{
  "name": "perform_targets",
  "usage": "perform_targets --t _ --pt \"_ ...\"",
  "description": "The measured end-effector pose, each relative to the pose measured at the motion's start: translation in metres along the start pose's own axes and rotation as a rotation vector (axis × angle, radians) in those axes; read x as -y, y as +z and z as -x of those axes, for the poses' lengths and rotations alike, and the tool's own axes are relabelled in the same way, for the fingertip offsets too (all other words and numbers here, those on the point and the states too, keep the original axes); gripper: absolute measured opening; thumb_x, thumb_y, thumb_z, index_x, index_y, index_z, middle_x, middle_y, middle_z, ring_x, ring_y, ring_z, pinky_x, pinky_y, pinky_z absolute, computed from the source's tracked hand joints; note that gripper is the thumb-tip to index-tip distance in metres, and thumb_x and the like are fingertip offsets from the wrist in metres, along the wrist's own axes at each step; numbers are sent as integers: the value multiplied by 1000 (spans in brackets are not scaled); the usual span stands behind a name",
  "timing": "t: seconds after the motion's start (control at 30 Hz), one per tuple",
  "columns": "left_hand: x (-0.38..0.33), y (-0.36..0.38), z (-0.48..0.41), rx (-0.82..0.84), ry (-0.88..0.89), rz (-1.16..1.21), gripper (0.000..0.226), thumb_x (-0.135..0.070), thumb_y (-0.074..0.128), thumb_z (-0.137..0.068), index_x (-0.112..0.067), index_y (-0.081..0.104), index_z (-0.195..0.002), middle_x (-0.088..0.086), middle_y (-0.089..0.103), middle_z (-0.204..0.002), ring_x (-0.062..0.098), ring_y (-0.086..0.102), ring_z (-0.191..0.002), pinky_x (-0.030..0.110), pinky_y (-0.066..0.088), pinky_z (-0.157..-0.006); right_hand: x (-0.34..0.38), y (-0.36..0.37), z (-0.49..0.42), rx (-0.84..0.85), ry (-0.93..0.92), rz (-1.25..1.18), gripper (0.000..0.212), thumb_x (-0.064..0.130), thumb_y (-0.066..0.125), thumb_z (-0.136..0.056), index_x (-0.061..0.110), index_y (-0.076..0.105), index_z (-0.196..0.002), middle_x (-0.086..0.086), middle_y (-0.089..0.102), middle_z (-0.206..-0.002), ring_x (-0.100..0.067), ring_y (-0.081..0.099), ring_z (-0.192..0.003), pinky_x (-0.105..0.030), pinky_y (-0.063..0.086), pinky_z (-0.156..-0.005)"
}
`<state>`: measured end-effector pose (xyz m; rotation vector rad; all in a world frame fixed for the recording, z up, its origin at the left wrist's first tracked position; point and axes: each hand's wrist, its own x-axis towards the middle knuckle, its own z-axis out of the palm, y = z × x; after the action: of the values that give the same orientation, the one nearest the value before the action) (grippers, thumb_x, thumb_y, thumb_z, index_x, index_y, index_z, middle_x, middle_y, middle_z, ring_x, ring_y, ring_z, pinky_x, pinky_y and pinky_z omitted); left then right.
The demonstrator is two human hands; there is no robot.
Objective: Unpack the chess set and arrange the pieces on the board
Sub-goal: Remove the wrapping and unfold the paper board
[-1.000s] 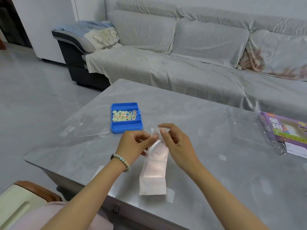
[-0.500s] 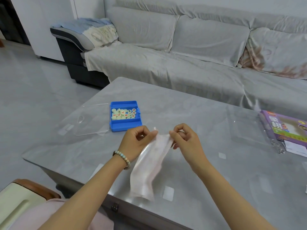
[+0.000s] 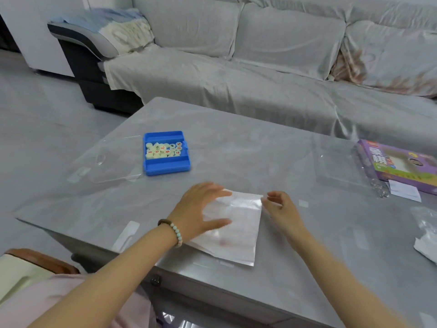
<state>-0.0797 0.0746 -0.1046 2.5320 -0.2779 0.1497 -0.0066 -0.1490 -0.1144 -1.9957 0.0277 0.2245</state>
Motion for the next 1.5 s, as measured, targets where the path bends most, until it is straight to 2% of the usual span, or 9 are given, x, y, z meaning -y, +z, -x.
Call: perform_targets --t 0.13,0.3,0.47,0.9,1.03,1.17,1.3,1.43,1.5 --pt "12 30 6 370 70 -274 87 -83 32 -62 -49 19 -141 -15 1 -155 10 -10 -142 33 -14 -112 -16 -5 22 104 -336 155 30 31 70 -81 34 58 -109 17 51 -123 5 44 -118 -13 37 -95" --pt "20 41 8 377 50 -280 81 -79 36 -73 -48 13 -143 -11 -6 -156 14 -14 -143 40 -11 -115 -31 -9 42 262 -580 338 43 61 68 -69 40 64 -107 23 40 -138 5 23 -136 -18 20 -111" --pt "18 38 7 355 34 -248 78 -79 33 -70 -47 22 -141 -12 2 -156 12 -7 -143 36 -8 -114 -46 -8 54 367 -526 408 45 64 66 -66 45 65 -106 31 47 -129 10 24 -133 -22 21 -112" --pt "16 35 -1 181 8 -62 59 -71 49 -68 -42 59 -118 -19 43 -140 5 31 -131 23 21 -107 -40 5 38 208 -541 389 18 48 72 -72 32 66 -78 20 60 -93 -2 54 -94 -28 39 -91" --pt "15 28 -6 139 -73 94 31 -53 66 -74 -36 71 -99 -19 62 -116 -3 48 -110 24 39 -99 -27 5 37 195 -382 212 11 24 75 -78 21 66 -73 9 66 -84 -7 59 -85 -24 46 -81" --pt "-1 -3 -11 72 -144 396 15 -47 61 -78 -36 69 -85 -34 64 -78 -15 59 -83 3 40 -75 5 -9 28 85 -317 2 12 17 68 -84 9 62 -77 1 57 -67 -3 50 -60 -11 38 -60" --pt "-6 -23 -18 -53 -170 616 8 -32 58 -85 -30 63 -92 -24 65 -72 -8 59 -65 5 43 -66 40 -26 6 -62 -295 -138 13 22 67 -86 13 63 -79 -6 53 -65 -13 44 -59 -23 34 -51" --pt "-3 -24 -23 -42 -296 814 41 -36 59 -79 -18 57 -116 -12 71 -79 3 67 -76 22 54 -79 60 -32 -26 -135 -185 -200 13 27 67 -85 15 66 -80 -2 62 -73 -12 55 -63 -23 45 -62" --pt "-1 -16 -24 -37 -327 719 53 -38 61 -81 -25 44 -130 -13 66 -103 1 63 -91 26 49 -90 56 -30 -45 -156 -84 -249 12 25 66 -86 13 66 -84 -5 63 -81 -15 58 -72 -28 48 -71"
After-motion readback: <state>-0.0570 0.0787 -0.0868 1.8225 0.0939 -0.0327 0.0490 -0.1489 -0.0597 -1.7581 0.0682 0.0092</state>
